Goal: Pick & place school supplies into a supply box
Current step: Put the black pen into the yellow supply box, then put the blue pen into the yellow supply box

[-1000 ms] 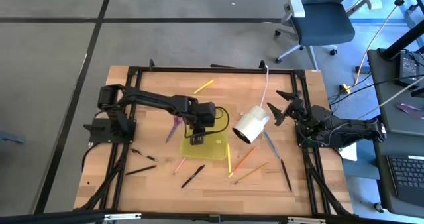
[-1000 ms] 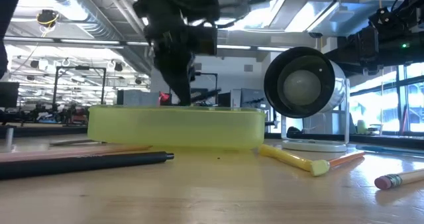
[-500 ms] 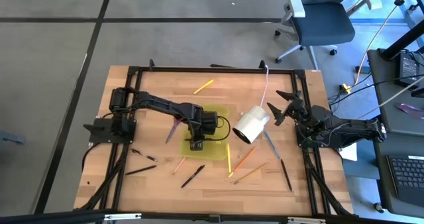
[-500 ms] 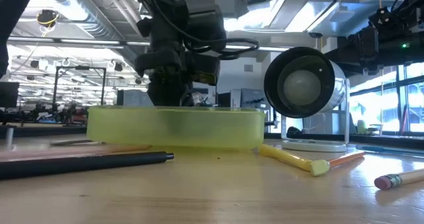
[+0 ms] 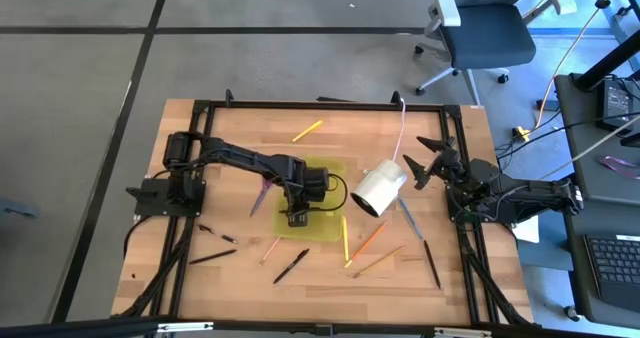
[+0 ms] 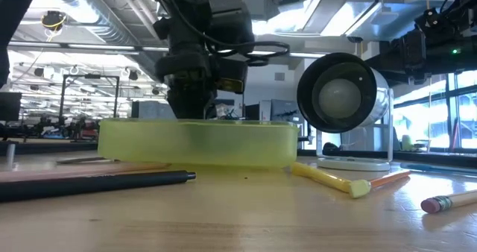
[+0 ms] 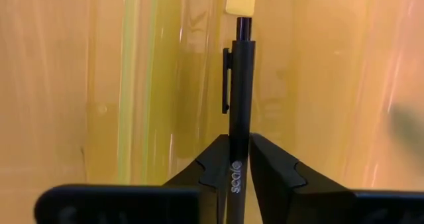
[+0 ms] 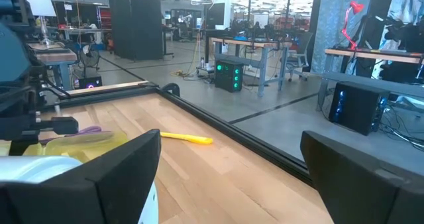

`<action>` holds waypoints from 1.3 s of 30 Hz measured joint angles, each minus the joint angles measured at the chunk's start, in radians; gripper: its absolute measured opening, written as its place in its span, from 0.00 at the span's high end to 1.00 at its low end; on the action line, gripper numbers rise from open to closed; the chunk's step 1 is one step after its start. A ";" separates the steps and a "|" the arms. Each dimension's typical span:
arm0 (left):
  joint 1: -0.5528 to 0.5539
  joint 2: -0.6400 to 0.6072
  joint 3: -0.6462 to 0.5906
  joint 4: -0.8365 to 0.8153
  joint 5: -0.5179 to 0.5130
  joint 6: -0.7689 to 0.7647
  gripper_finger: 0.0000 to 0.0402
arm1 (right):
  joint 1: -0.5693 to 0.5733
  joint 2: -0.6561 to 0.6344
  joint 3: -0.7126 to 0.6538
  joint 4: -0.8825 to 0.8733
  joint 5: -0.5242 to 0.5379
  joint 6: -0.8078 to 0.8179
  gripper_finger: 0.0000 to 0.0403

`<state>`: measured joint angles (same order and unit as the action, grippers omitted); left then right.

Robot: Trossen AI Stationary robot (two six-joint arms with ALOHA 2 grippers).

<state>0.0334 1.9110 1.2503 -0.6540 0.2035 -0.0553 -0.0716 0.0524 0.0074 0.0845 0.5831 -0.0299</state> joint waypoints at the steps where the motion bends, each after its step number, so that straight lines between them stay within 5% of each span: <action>1: 0.000 0.000 0.000 0.000 0.000 -0.004 0.85 | 0.000 0.000 0.000 0.000 0.000 0.000 0.10; 16: 0.023 -0.124 0.024 -0.059 -0.074 0.006 0.63 | 0.000 0.000 0.000 0.073 -0.006 0.039 0.10; 21: 0.041 -0.253 0.024 -0.094 -0.087 -0.002 0.62 | 0.000 0.003 0.092 0.025 -0.139 0.099 0.10; 27: 0.048 -0.380 0.024 -0.118 -0.149 -0.001 0.62 | 0.001 0.116 0.385 -0.354 -0.227 0.267 0.10; 35: 0.047 -0.468 0.024 -0.125 -0.208 0.052 0.63 | 0.001 0.508 0.818 -1.009 -0.339 0.743 0.10; 39: 0.047 -0.474 0.024 -0.140 -0.211 0.085 0.62 | 0.029 0.697 0.924 -1.188 -0.452 0.936 0.10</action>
<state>0.0807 1.4368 1.2747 -0.7936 -0.0078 0.0300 -0.0424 0.7489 0.9309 -1.1036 0.1311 0.9060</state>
